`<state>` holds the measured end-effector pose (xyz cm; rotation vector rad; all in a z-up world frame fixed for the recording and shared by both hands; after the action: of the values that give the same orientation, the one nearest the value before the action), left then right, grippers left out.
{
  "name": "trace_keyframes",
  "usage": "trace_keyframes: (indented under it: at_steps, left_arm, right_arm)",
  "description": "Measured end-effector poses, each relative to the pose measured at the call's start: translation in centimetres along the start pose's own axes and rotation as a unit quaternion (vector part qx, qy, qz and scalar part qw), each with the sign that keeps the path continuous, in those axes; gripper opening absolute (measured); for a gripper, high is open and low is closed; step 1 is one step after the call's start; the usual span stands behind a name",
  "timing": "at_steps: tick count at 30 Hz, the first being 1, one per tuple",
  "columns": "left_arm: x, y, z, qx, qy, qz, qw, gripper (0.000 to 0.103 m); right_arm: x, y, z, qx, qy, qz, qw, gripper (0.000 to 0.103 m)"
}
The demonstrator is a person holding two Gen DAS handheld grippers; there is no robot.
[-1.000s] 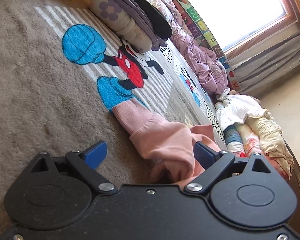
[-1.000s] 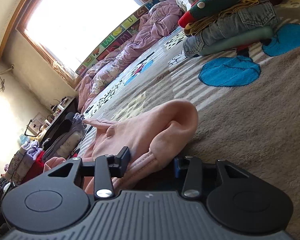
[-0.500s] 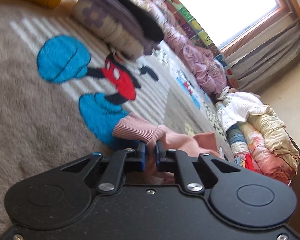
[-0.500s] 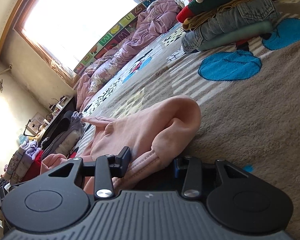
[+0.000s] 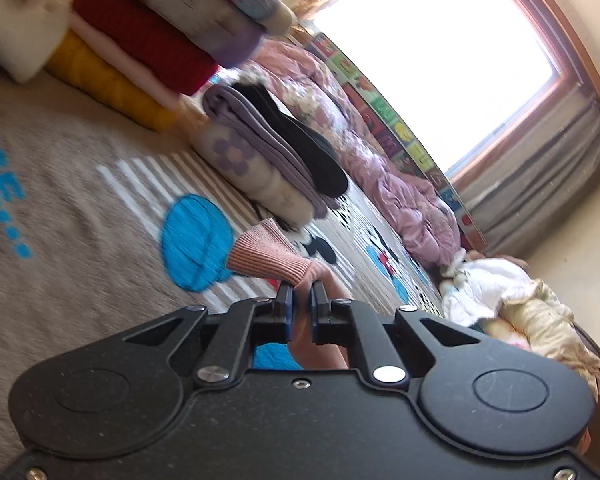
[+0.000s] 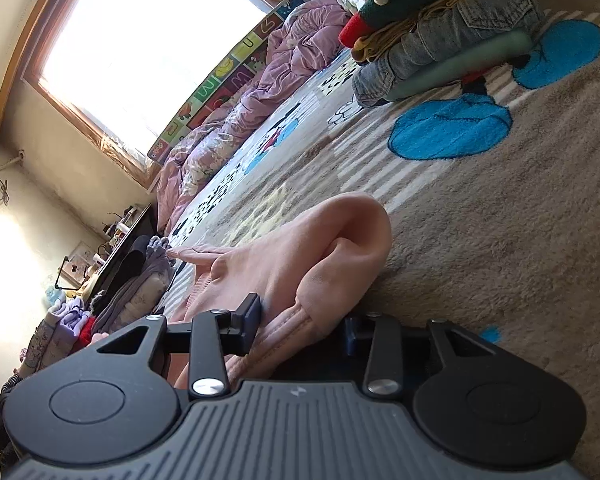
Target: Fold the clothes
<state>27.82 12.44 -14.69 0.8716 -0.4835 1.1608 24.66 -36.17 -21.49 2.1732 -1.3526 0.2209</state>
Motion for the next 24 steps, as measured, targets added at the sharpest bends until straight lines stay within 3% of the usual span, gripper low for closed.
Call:
trace_keyframes:
  at_steps: [10,21,24]
  left_arm:
    - [0.9,1.7,-4.7,0.071,0.04,0.009,0.9966,0.005]
    - [-0.2,1.2,-7.2,0.136,0.047,-0.023,0.9893,0.005]
    - [-0.5,1.1,-7.6,0.148,0.048,-0.034,0.9872,0.015]
  right_arm:
    - [0.6,0.5,0.5,0.005,-0.03,0.018,0.999,0.04]
    - [1.1,1.1,1.1,-0.006,-0.043,0.035,0.998,0.039]
    - [1.2,1.2,1.2,-0.01,-0.043,0.037,0.998,0.04]
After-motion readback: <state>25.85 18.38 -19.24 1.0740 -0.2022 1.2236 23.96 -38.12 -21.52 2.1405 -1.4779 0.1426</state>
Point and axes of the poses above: each gripper's, at about its wrist camera, not at the fingertips, and y roughly against the way its jaws point, z to its right, x to its top, the point moved 8 cm from there along -y, roughly the way its jaws point, and after that the axes turned 11 degrees about -y, right-handed, at the moved point
